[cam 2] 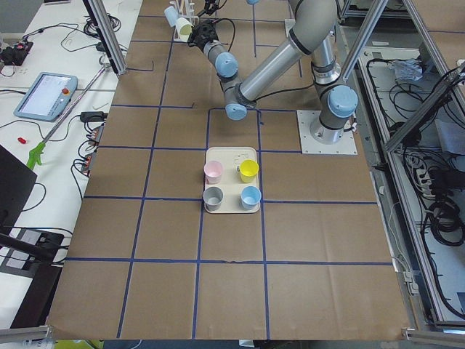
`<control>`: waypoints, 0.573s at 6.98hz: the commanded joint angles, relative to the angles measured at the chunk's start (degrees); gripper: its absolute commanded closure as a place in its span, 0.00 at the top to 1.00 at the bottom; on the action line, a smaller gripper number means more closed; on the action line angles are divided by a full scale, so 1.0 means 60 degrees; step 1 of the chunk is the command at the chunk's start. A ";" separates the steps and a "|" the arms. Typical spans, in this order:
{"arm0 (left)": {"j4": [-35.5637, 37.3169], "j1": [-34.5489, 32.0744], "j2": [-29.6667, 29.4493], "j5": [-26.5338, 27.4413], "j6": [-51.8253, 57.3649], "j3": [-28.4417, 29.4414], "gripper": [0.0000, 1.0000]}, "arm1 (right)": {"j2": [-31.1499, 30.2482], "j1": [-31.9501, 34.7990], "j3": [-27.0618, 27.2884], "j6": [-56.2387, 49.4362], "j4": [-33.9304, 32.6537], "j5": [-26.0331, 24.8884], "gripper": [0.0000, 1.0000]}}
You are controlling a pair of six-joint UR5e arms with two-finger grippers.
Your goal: Transfer IKEA cup to right arm and place on rack
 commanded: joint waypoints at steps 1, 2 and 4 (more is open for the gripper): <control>0.0016 -0.0043 0.0033 -0.0004 -0.0067 -0.0042 0.07 | 0.0011 0.0254 -0.0106 -0.0041 0.0139 -0.0023 1.00; 0.0016 -0.0058 0.0019 -0.0004 -0.0082 -0.0028 0.07 | 0.0026 0.0575 -0.0383 0.0003 0.0342 -0.0023 1.00; 0.0016 -0.0058 0.0019 -0.0004 -0.0082 -0.0042 0.07 | 0.0114 0.0884 -0.0561 0.0091 0.0651 -0.0125 1.00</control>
